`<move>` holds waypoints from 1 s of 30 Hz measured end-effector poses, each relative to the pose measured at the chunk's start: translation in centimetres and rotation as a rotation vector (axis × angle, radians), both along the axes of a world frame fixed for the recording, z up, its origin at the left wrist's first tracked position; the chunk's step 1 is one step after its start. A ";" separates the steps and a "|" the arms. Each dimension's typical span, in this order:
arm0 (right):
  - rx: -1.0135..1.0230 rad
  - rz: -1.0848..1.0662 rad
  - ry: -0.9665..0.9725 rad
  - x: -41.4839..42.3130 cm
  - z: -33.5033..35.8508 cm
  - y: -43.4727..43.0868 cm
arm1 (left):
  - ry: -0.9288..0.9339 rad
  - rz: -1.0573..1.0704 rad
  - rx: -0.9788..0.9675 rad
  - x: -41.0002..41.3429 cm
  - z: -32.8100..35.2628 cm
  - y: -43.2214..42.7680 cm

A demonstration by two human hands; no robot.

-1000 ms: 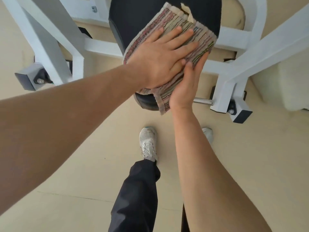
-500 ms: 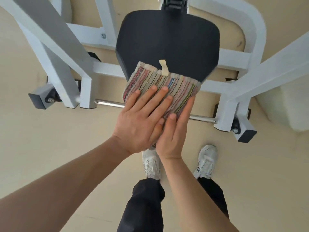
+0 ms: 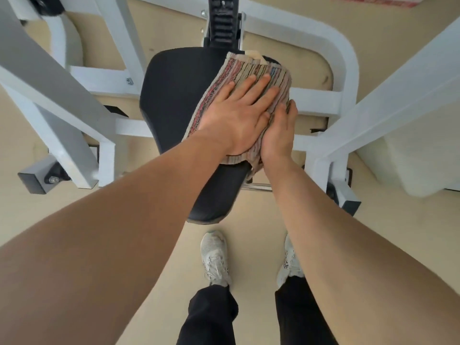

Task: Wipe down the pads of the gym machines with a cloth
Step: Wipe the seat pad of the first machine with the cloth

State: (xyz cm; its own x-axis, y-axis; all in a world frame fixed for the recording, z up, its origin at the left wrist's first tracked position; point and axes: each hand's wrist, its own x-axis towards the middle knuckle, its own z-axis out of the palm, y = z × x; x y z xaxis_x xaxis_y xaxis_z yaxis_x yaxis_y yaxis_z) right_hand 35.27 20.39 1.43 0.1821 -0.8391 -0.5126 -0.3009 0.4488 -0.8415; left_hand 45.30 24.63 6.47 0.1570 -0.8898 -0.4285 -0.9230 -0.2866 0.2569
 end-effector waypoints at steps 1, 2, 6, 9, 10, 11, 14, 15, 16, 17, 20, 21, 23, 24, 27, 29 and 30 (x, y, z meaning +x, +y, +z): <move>-0.012 -0.006 -0.034 -0.1 0.5 0.8 | 0.007 0.016 -0.002 -0.2 0.3 0.4; -0.043 -0.001 -0.083 -0.2 1.1 2.2 | 0.011 0.025 -0.008 -0.4 0.6 1.3; -0.100 0.056 -0.221 -1.6 2.3 8.9 | 0.035 -0.015 0.015 -1.4 2.4 7.4; -0.051 0.066 -0.212 -1.5 2.4 10.1 | 0.031 -0.033 0.041 -1.1 2.8 8.9; -0.042 0.053 -0.208 -1.4 2.5 9.8 | 0.026 -0.035 0.036 -0.8 2.6 8.6; -0.025 0.028 -0.201 -1.2 2.5 9.2 | 0.026 -0.041 0.021 -0.6 2.2 8.0; 0.000 -0.048 -0.162 -0.4 1.9 6.5 | 0.030 -0.085 -0.004 0.6 1.0 5.9; -0.015 -0.069 -0.134 -0.2 1.7 5.2 | 0.029 -0.097 -0.003 1.0 0.5 4.8; -0.031 -0.079 -0.101 0.0 1.6 3.8 | 0.028 -0.094 -0.005 1.4 0.1 3.5; -0.043 -0.064 -0.056 0.3 1.5 2.2 | 0.023 -0.078 -0.006 1.8 -0.3 2.1; -0.075 0.124 0.105 0.8 0.9 -2.8 | -0.003 -0.001 -0.019 2.6 -1.7 -1.8; -0.075 0.212 0.146 0.9 0.7 -4.3 | -0.008 0.019 -0.027 2.9 -2.2 -2.8; -0.068 0.386 0.222 1.6 0.0 -7.1 | -0.026 0.046 -0.054 3.9 -3.4 -4.6; -0.067 0.450 0.269 2.2 -0.1 -8.4 | -0.039 0.053 -0.070 4.4 -3.8 -5.6; -0.080 0.621 0.378 5.1 -0.7 -11.7 | -0.075 0.090 -0.052 6.1 -4.6 -8.3; -0.111 0.722 0.431 6.6 -0.4 -12.9 | -0.073 0.118 -0.068 6.9 -4.8 -8.9; -0.158 0.770 0.462 7.0 -0.1 -12.9 | -0.069 0.127 -0.104 7.1 -4.8 -8.5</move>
State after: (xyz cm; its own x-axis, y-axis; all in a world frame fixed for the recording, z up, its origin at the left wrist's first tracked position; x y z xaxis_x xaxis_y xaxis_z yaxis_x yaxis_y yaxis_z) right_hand 42.28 7.47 1.32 0.5265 -0.6369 -0.5632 -0.7918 -0.1262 -0.5976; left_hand 52.39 16.14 1.62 0.2970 -0.8999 -0.3193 -0.8973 -0.3774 0.2289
